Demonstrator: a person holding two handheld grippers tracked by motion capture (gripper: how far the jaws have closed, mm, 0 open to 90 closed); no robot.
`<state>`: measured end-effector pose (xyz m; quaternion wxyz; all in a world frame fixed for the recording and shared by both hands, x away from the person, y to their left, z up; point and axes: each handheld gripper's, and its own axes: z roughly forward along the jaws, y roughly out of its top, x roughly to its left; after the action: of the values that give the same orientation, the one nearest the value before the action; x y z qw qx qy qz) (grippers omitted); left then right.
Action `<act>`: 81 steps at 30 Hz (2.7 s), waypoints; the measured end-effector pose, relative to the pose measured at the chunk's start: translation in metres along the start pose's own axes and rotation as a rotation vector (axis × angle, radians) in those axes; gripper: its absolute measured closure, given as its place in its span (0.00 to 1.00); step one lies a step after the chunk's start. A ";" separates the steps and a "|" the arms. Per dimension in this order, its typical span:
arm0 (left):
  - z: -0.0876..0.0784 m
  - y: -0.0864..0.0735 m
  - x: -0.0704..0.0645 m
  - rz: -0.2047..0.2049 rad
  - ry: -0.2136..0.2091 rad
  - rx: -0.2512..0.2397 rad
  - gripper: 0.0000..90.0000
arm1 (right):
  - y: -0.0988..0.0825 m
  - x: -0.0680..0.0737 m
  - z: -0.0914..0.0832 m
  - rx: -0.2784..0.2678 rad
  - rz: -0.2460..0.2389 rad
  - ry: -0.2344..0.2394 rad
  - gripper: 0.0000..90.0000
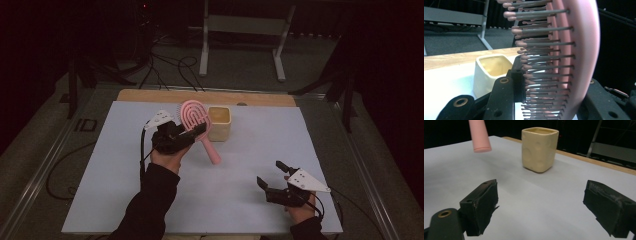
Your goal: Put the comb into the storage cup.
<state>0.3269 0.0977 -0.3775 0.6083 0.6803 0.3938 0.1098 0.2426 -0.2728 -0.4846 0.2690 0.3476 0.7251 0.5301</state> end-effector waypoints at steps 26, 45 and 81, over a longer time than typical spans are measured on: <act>-0.001 0.020 0.014 0.017 -0.014 -0.013 0.72 | -0.004 0.000 0.002 0.013 0.018 0.008 0.14; 0.001 0.029 0.021 0.038 0.004 -0.027 0.72 | -0.005 -0.001 0.002 0.020 0.033 0.005 0.14; 0.017 0.055 0.026 0.113 0.047 -0.010 0.72 | -0.007 0.001 0.006 0.048 0.042 0.010 0.14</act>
<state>0.3772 0.1055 -0.3396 0.5951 0.6958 0.3682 0.1619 0.2448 -0.2704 -0.4929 0.2459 0.3666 0.7315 0.5197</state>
